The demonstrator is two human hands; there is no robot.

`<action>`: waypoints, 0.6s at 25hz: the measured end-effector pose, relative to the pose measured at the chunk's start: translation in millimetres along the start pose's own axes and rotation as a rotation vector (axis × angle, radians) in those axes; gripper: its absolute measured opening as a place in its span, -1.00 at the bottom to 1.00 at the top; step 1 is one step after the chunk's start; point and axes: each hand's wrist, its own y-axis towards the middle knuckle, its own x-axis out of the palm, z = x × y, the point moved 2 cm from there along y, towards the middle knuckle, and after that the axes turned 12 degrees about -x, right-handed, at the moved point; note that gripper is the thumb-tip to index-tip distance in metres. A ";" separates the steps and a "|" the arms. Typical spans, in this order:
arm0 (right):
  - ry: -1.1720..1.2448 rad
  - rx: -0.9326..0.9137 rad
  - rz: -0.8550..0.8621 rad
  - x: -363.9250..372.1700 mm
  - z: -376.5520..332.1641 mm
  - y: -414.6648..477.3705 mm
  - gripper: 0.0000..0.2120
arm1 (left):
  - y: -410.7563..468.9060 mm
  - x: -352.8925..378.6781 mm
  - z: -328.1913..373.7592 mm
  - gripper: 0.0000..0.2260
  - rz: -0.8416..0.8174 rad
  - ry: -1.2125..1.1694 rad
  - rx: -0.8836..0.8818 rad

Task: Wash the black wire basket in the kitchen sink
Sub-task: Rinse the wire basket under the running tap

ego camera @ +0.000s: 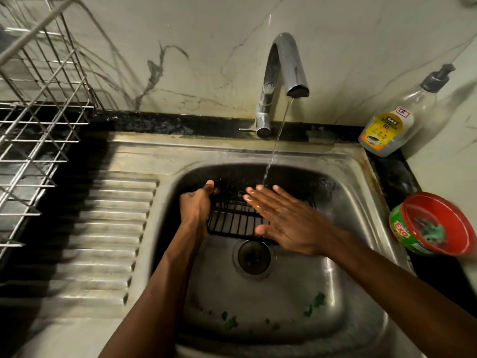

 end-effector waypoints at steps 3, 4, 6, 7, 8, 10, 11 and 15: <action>-0.007 0.015 -0.011 -4.9 -8.4 17.2 -0.27 | -4.0 4.1 1.5 -0.74 -0.013 0.034 -0.008; 0.013 -0.004 -0.014 -6.1 -17.2 39.8 -0.23 | -3.3 2.9 3.7 -0.73 -0.017 0.040 -0.017; 0.061 -0.029 0.011 -6.3 -32.5 80.4 -0.16 | -1.9 0.0 6.7 -0.75 0.009 0.080 -0.030; 0.076 -0.040 0.026 -6.7 -33.6 87.6 -0.17 | -2.5 -2.4 7.5 -0.77 0.035 0.075 -0.035; 0.059 -0.051 0.024 -6.4 -30.0 82.3 -0.19 | -5.0 -3.1 7.5 -0.78 0.040 0.053 -0.049; 0.019 -0.058 0.008 -3.2 -11.2 49.9 -0.26 | -9.0 -4.5 9.6 -0.79 0.034 -0.002 -0.041; 0.029 -0.045 -0.005 -1.2 2.3 27.8 -0.29 | -10.0 -4.3 8.3 -0.79 0.030 -0.009 -0.032; -0.003 0.054 0.006 -0.9 22.4 -11.8 -0.29 | -6.7 0.7 0.5 -0.74 0.011 0.046 0.015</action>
